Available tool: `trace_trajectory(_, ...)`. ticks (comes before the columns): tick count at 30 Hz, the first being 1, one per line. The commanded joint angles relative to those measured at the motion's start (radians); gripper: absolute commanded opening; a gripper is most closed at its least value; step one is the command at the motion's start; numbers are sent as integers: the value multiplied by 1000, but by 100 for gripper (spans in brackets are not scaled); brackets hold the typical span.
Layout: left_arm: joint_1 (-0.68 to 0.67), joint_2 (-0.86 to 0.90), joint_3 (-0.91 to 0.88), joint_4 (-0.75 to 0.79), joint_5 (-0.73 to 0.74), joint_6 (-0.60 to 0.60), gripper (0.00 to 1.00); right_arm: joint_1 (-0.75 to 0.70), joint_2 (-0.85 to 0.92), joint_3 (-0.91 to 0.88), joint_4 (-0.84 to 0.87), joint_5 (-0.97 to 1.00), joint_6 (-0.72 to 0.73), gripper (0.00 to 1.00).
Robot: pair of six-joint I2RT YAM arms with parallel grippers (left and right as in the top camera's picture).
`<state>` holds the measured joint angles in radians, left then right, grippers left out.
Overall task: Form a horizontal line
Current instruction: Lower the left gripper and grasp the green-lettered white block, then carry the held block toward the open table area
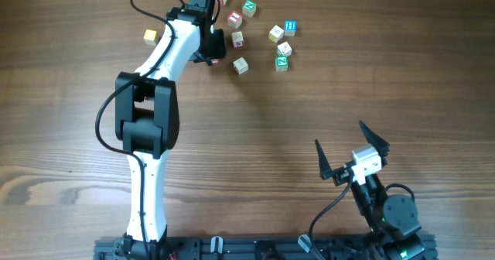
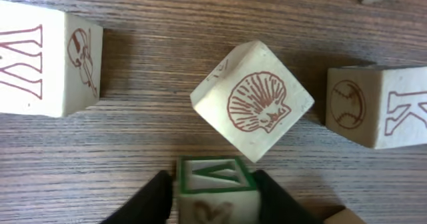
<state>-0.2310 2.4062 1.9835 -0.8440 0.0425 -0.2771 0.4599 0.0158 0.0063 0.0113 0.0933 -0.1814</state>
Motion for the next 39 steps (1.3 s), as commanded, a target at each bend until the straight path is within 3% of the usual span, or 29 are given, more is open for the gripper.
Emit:
trace_trajectory(1, -1, 12, 10, 2, -22, 0, 42, 0, -5, -1, 3, -5, -2, 100)
trace_trajectory(8, -1, 12, 10, -2, -22, 0, 34, 0, -5, -1, 3, -5, -2, 100)
trace_trajectory(19, -1, 11, 10, 0, -22, 0, 34, 0, -5, -1, 3, -5, -2, 100)
trace_trajectory(22, -1, 12, 10, -1, -22, 0, 12, 0, -5, -1, 3, -5, -2, 100)
trace_trajectory(25, -1, 12, 10, -1, -22, 0, 5, 0, -5, -1, 3, -5, -2, 100)
trace_trajectory(35, 0, -69, 10, -21, -33, 0, 4, 0, -5, -1, 3, -5, -2, 100)
trace_trajectory(39, 0, -131, 10, -152, -69, 1, 4, 0, -5, -1, 3, -5, -2, 100)
